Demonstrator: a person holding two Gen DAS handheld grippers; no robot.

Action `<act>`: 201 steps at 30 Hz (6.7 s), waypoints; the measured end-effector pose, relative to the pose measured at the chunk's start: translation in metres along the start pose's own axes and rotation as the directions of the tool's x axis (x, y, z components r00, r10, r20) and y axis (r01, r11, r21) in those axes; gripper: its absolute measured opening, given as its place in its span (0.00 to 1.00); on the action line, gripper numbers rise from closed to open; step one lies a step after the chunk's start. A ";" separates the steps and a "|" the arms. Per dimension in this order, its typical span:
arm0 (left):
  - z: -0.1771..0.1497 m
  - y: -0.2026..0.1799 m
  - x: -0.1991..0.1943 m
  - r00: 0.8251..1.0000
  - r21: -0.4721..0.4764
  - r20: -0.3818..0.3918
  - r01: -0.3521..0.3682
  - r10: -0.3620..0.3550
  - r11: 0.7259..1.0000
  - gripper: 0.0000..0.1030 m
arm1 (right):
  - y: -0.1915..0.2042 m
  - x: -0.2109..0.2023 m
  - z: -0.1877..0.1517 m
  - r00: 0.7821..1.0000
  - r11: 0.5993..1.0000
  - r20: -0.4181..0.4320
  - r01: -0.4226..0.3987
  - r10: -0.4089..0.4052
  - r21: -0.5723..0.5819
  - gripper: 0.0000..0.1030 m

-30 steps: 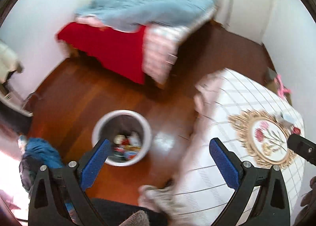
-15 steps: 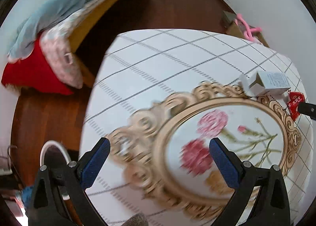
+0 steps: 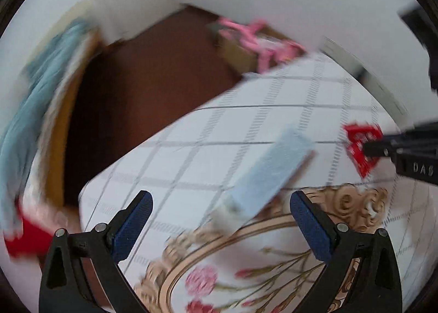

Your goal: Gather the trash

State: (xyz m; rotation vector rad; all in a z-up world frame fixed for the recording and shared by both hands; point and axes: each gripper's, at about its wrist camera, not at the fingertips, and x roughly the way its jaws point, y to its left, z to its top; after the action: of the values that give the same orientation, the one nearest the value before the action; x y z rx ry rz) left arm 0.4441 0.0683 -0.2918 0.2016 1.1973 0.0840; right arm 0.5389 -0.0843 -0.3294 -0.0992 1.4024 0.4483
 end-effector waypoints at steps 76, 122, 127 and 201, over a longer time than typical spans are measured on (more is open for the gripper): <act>-0.576 0.356 -0.057 0.971 -0.916 -0.238 -0.223 -0.005 0.334 0.60 | 0.620 0.182 -0.310 0.888 0.787 -0.437 -0.370 0.144 -0.493 0.12; -0.539 0.236 -0.376 0.974 -0.940 -0.065 -0.133 0.217 0.314 1.00 | 0.529 -0.204 -0.332 0.863 0.550 -0.328 -0.500 0.385 -0.669 1.00; -0.535 0.227 -0.399 0.976 -0.942 -0.019 -0.091 0.217 0.324 1.00 | 0.523 -0.234 -0.335 0.842 0.516 -0.352 -0.532 0.409 -0.672 1.00; -0.534 0.202 -0.434 0.968 -0.938 -0.009 -0.095 0.251 0.332 1.00 | 0.537 -0.269 -0.354 0.844 0.462 -0.382 -0.528 0.377 -0.712 1.00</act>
State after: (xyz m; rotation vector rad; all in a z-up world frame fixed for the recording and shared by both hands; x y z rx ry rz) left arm -0.2019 0.2511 -0.0409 -0.7121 0.8041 0.9426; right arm -0.0100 0.2232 -0.0288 -0.5203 1.2763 1.5751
